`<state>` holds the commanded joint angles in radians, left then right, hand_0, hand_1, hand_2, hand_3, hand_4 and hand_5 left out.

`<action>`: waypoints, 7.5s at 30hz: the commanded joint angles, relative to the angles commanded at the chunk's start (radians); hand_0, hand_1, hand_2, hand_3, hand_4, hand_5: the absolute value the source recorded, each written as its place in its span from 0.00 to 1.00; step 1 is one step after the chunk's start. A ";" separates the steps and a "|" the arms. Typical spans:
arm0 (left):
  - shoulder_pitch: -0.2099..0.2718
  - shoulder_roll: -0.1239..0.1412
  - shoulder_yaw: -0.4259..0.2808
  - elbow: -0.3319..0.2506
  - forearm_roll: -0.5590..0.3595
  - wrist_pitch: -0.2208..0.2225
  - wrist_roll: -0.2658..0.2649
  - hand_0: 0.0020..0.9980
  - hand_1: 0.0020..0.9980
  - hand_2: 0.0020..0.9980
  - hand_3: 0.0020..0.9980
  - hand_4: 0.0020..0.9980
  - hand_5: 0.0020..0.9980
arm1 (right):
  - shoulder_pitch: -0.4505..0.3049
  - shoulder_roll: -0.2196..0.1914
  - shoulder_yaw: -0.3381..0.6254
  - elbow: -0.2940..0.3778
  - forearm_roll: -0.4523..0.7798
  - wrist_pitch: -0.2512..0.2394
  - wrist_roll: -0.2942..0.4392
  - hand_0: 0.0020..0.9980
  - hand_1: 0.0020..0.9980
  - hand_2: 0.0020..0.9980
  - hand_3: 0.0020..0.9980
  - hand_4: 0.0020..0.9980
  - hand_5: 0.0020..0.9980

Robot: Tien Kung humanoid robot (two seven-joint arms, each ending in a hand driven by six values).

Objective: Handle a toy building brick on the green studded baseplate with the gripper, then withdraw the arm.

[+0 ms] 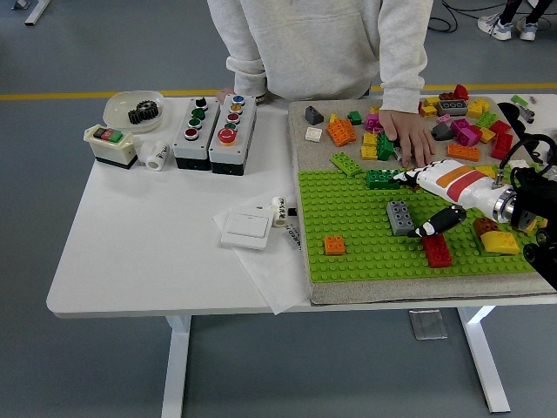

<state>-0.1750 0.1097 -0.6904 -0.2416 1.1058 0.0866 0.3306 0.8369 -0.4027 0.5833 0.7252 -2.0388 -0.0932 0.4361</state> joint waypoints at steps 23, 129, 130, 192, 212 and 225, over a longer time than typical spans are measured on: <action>-0.007 0.005 0.009 -0.002 -0.007 0.004 0.002 0.74 0.73 0.74 0.60 0.67 0.60 | 0.088 0.056 -0.135 -0.096 0.004 0.011 -0.038 0.76 0.69 0.73 0.82 1.00 0.45; -0.001 0.006 0.009 -0.004 0.002 0.003 0.007 0.74 0.73 0.74 0.60 0.67 0.61 | 0.082 0.055 -0.175 -0.093 0.087 -0.019 -0.016 0.63 0.51 0.55 0.54 0.86 0.52; -0.001 0.006 0.008 -0.004 0.002 0.003 0.007 0.74 0.73 0.74 0.60 0.67 0.61 | 0.081 0.054 -0.171 -0.090 0.087 -0.019 -0.015 0.63 0.51 0.55 0.54 0.86 0.52; 0.004 -0.003 0.012 -0.002 0.003 -0.003 0.000 0.74 0.74 0.75 0.60 0.67 0.60 | -0.121 -0.089 -0.024 0.190 0.228 -0.020 0.077 0.70 0.56 0.58 0.55 0.83 0.51; 0.013 -0.003 0.009 -0.004 0.014 -0.009 0.005 0.74 0.74 0.75 0.60 0.67 0.60 | -0.149 -0.092 0.010 0.136 0.180 -0.038 0.075 0.71 0.57 0.59 0.56 0.84 0.49; 0.013 -0.002 0.013 -0.005 0.013 -0.011 0.004 0.74 0.74 0.75 0.60 0.67 0.60 | -0.144 -0.092 0.014 0.149 0.158 -0.032 0.085 0.72 0.61 0.67 0.65 0.86 0.47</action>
<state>-0.1618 0.1077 -0.6776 -0.2465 1.1187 0.0757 0.3345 0.6933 -0.4949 0.5973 0.8745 -1.8804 -0.1253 0.5209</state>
